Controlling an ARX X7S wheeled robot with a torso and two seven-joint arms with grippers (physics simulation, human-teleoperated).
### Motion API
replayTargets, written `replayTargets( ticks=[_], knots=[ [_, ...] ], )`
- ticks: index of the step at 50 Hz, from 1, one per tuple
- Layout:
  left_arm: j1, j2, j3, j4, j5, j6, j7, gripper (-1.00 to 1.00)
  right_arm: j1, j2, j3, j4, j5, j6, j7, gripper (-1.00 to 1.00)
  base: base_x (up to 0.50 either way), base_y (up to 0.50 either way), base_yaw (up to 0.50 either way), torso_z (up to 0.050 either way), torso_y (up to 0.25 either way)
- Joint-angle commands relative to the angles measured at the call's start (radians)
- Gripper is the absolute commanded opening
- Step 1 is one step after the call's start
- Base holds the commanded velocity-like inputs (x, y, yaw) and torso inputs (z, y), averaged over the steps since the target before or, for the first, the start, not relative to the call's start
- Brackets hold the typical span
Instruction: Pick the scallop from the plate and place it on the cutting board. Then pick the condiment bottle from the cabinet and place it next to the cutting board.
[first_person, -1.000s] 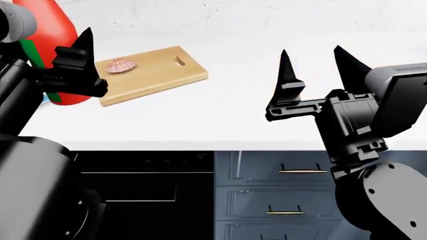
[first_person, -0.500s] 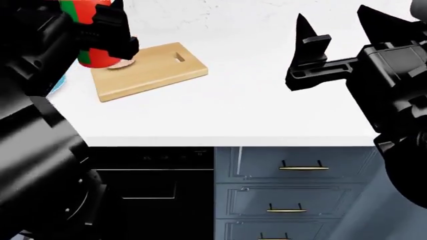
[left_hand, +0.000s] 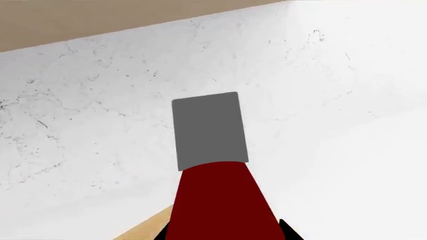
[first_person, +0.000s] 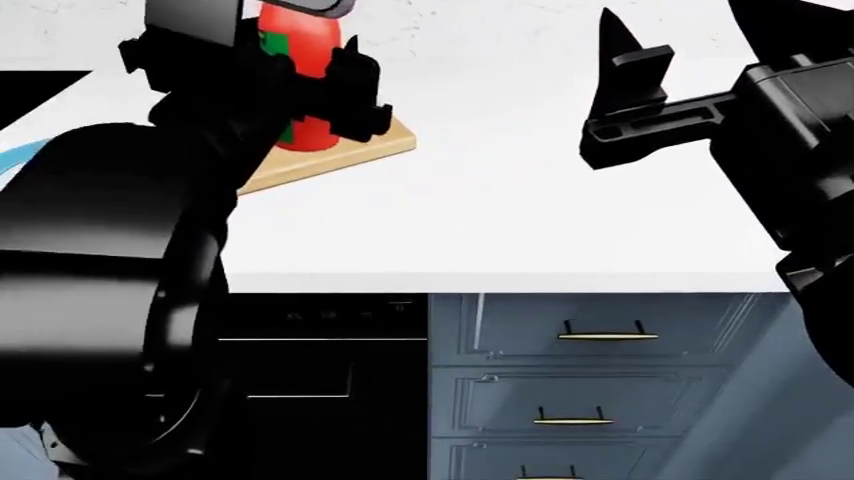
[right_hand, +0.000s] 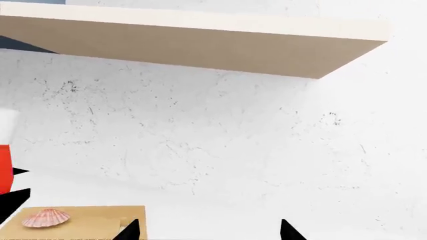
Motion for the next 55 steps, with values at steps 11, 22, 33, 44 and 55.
replayTargets(
  ticks=[11,22,33,44,55],
  knots=[
    [0.114,0.001,-0.022,-0.142,-0.238,0.203,-0.276,-1.00,-0.008,0.004,-0.008,0.000,-0.017,-0.007,-0.017,1.00,0.00,0.00,0.00,0.000,0.000],
    [0.199,-0.007,-0.031,-0.194,-0.362,0.312,-0.401,-1.00,-0.005,0.004,-0.013,0.001,-0.014,-0.008,-0.017,1.00,0.00,0.00,0.00,0.000,0.001],
    [0.236,-0.032,0.013,-0.247,-0.377,0.426,-0.439,-1.00,-0.002,0.003,-0.019,0.001,-0.016,-0.010,-0.020,1.00,0.00,0.00,0.00,0.000,0.000],
    [0.262,-0.055,0.050,-0.342,-0.363,0.532,-0.457,-1.00,-0.001,0.000,-0.026,0.003,-0.020,-0.011,-0.021,1.00,0.00,0.00,0.00,0.000,0.000],
    [0.268,-0.061,0.075,-0.452,-0.352,0.635,-0.475,-1.00,-0.006,0.006,-0.025,-0.001,-0.018,-0.016,-0.020,1.00,0.00,0.00,0.00,0.000,0.001]
  ],
)
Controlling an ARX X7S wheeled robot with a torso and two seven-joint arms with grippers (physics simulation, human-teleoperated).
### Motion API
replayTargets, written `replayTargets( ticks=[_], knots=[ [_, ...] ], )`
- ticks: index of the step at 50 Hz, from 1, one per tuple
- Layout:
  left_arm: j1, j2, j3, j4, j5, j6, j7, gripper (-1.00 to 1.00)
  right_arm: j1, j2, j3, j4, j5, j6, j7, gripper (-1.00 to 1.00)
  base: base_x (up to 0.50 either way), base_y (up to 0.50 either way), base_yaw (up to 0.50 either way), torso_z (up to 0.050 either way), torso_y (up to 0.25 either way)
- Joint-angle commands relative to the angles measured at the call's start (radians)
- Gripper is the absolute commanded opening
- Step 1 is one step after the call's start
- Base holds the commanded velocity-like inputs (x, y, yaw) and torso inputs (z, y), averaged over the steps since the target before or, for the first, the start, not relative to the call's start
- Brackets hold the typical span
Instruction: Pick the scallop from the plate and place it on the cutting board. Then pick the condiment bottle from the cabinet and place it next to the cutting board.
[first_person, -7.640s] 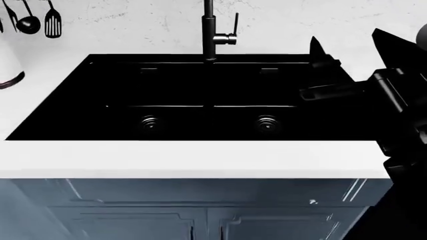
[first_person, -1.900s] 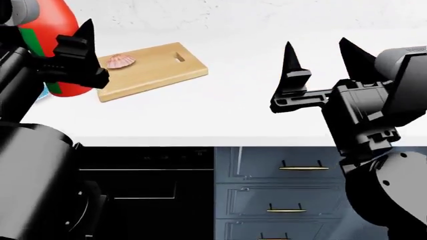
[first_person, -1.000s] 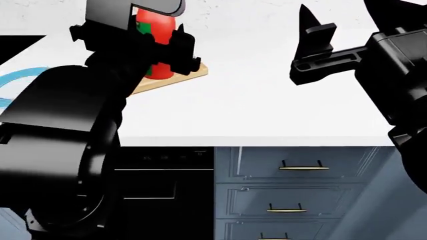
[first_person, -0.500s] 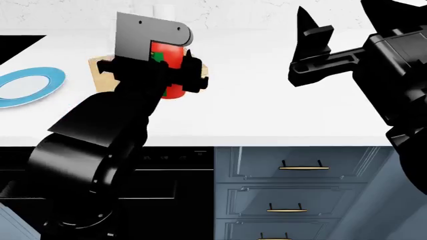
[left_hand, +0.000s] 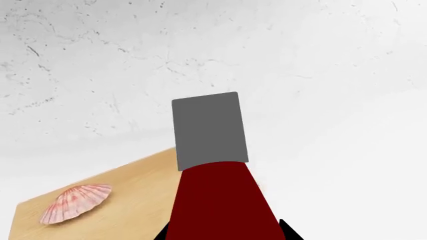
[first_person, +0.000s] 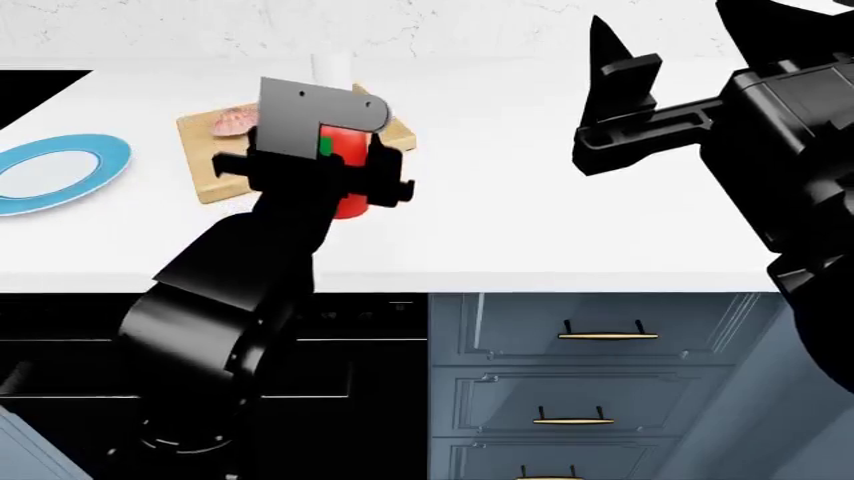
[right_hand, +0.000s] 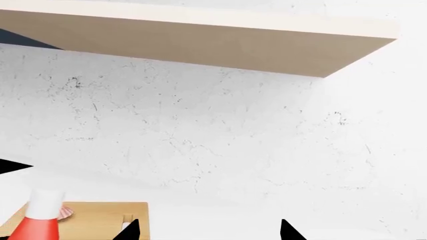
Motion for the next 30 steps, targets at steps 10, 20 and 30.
replayTargets(
  ticks=[10,20,30],
  knots=[
    [0.004,-0.012,0.037,-0.182,0.009,0.187,-0.047,-1.00,-0.005,0.009,-0.001,-0.004,0.005,-0.005,0.001,1.00,0.00,0.00,0.00,0.000,0.001],
    [-0.012,-0.012,0.043,-0.237,0.000,0.222,-0.058,-1.00,-0.005,0.009,-0.005,-0.003,0.005,-0.007,0.001,1.00,0.00,0.00,0.00,0.000,0.001],
    [-0.029,-0.009,0.047,-0.311,-0.007,0.254,-0.076,-1.00,-0.005,0.012,-0.006,-0.002,0.010,-0.009,0.003,1.00,0.00,0.00,0.00,0.000,0.000]
  ],
)
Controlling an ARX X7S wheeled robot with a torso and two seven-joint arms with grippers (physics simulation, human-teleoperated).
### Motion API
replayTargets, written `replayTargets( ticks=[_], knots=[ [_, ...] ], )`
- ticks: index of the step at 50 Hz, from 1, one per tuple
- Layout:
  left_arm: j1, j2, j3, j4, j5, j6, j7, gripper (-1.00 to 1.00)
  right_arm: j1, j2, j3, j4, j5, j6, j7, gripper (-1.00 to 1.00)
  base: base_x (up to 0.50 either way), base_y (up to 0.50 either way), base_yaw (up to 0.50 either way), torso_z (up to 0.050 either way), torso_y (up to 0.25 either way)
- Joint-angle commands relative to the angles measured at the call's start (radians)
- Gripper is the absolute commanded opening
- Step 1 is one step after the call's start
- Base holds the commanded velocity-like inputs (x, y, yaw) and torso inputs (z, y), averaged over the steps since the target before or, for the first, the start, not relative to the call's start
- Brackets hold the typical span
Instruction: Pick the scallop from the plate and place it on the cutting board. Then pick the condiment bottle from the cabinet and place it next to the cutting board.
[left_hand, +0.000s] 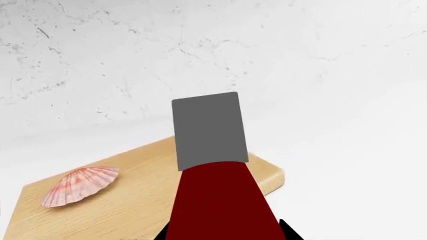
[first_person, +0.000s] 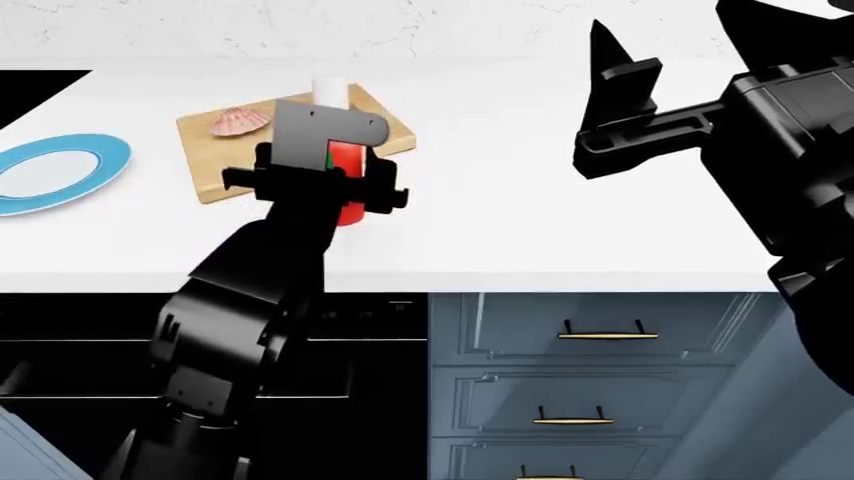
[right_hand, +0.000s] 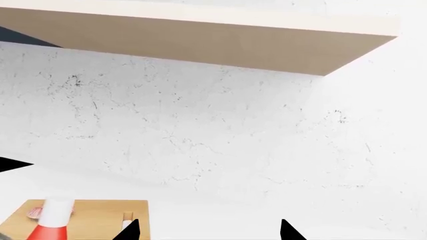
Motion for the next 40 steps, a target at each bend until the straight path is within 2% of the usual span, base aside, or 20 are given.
replayTargets(
  ticks=[1,18,40],
  knots=[
    [-0.026,0.002,-0.001,-0.083,-0.009,0.058,-0.030,-1.00,0.000,0.002,-0.002,0.001,0.004,-0.002,0.001,1.00,0.00,0.00,0.00,0.000,0.000],
    [-0.074,0.015,0.003,-0.285,-0.003,0.215,-0.064,-1.00,-0.003,0.001,-0.008,0.005,-0.001,-0.007,-0.002,1.00,0.00,0.00,0.00,0.001,0.001],
    [-0.076,-0.002,0.039,-0.318,-0.023,0.239,-0.079,-1.00,0.001,0.006,-0.012,0.002,0.009,-0.008,0.006,1.00,0.00,0.00,0.00,0.000,0.000]
  ],
)
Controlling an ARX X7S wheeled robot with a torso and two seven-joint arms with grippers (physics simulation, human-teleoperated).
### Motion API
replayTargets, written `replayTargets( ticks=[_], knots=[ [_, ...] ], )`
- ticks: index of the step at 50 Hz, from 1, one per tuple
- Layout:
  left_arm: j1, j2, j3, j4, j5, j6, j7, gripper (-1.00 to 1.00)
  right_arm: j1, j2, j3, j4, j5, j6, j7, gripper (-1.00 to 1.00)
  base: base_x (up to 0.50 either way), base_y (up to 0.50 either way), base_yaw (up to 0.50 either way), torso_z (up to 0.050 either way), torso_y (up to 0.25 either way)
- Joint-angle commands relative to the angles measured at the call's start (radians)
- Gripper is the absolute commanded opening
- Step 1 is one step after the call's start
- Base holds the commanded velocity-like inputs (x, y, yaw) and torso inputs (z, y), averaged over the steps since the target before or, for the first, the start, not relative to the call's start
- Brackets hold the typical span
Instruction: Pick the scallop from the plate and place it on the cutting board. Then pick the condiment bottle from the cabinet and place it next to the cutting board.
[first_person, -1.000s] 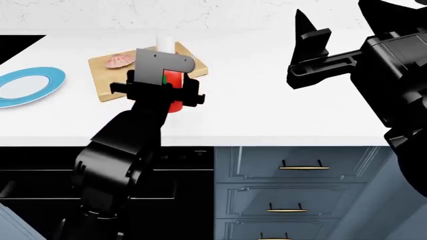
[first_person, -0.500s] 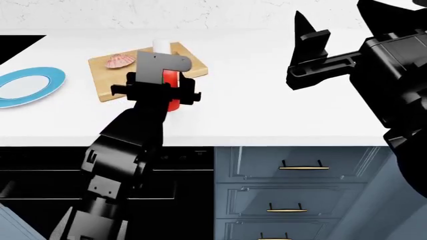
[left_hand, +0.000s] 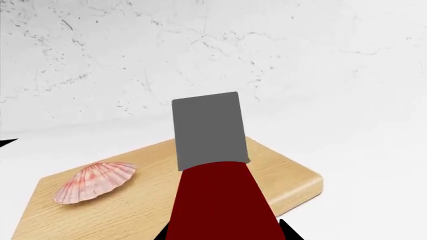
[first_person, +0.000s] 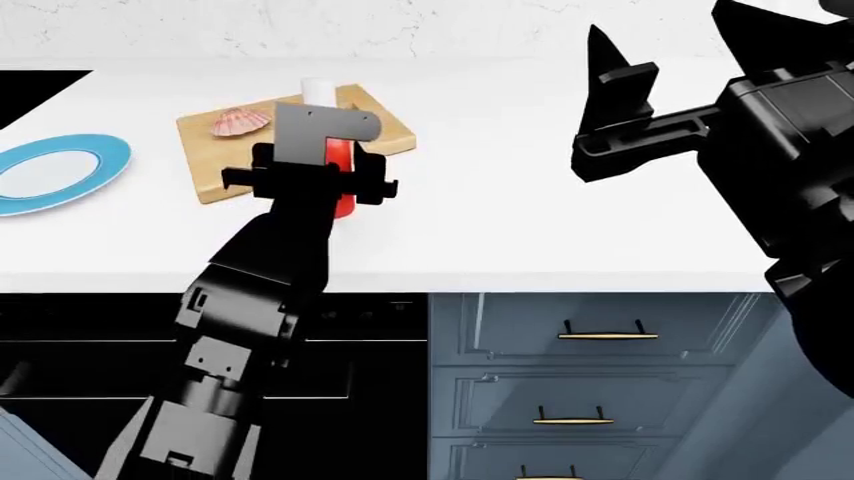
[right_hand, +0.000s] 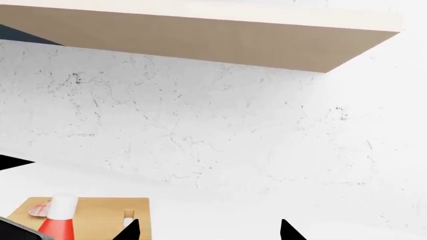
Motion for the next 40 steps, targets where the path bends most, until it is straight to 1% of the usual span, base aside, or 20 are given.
replayTargets(
  ticks=[1,16,17,40],
  knots=[
    [-0.001,-0.009,0.007,-0.016,-0.017,0.014,-0.023,-1.00,0.003,0.002,-0.002,0.000,0.004,0.000,0.004,1.00,0.00,0.00,0.00,0.000,0.000],
    [0.002,-0.017,0.019,-0.025,-0.034,0.018,-0.030,-1.00,0.001,0.003,-0.006,0.002,-0.004,-0.006,-0.003,1.00,0.00,0.00,0.00,0.000,0.000],
    [0.002,-0.017,0.019,-0.026,-0.034,0.020,-0.031,1.00,0.001,0.003,-0.006,0.002,-0.004,-0.007,-0.004,1.00,0.00,0.00,0.00,0.000,0.000],
    [0.000,-0.027,0.045,-0.020,-0.054,0.014,-0.040,1.00,0.006,0.007,-0.009,0.002,0.005,-0.010,0.003,1.00,0.00,0.00,0.00,0.000,0.000]
  ],
)
